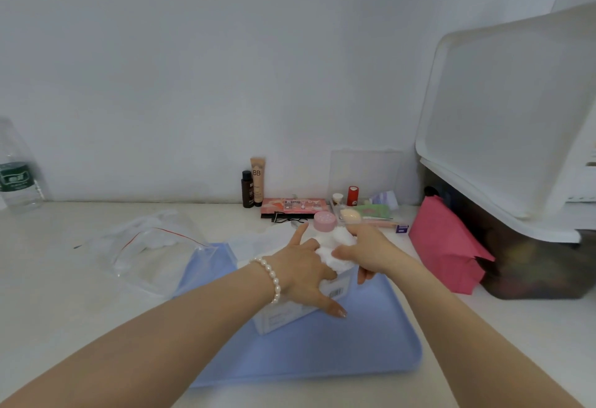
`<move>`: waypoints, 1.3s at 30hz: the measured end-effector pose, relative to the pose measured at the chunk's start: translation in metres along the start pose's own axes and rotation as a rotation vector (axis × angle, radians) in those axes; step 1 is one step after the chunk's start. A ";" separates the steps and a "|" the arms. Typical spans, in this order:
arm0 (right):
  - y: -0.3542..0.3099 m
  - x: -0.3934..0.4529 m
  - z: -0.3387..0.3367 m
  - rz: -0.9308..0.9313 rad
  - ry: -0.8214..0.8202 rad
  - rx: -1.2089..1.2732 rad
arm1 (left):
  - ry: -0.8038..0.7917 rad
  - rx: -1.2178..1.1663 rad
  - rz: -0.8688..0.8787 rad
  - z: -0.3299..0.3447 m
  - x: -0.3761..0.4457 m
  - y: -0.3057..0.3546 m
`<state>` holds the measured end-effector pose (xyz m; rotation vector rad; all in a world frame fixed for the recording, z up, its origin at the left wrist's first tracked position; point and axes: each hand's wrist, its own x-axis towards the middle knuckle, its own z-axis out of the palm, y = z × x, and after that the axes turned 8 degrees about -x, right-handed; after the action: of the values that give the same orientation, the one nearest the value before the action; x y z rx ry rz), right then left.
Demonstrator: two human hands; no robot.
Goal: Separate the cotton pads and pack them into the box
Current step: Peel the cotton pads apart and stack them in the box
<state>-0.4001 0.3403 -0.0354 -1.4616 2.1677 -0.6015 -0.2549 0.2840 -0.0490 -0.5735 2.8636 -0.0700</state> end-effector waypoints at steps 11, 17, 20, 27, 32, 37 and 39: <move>-0.025 -0.001 0.026 -0.044 0.182 -0.759 | -0.027 -0.059 0.023 0.006 -0.008 -0.007; -0.025 0.004 0.022 0.023 0.042 -0.674 | -0.026 -0.052 0.019 0.012 -0.006 -0.010; -0.022 0.007 0.019 0.108 -0.094 -0.497 | -0.039 -0.062 0.006 0.012 -0.006 -0.009; -0.028 0.005 0.009 0.132 -0.159 -0.416 | -0.091 -0.059 -0.025 0.011 -0.002 -0.008; -0.039 0.000 0.018 -0.022 0.044 -0.875 | -0.100 -0.086 -0.029 0.012 0.002 -0.009; -0.040 0.004 0.019 -0.009 -0.004 -0.853 | -0.118 -0.082 -0.048 0.008 0.001 -0.006; -0.037 0.007 0.015 0.079 -0.132 -0.669 | -0.136 -0.071 -0.075 0.007 0.002 -0.005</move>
<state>-0.3665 0.3195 -0.0264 -1.6498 2.4201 0.2821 -0.2529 0.2785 -0.0554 -0.6724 2.7213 0.0569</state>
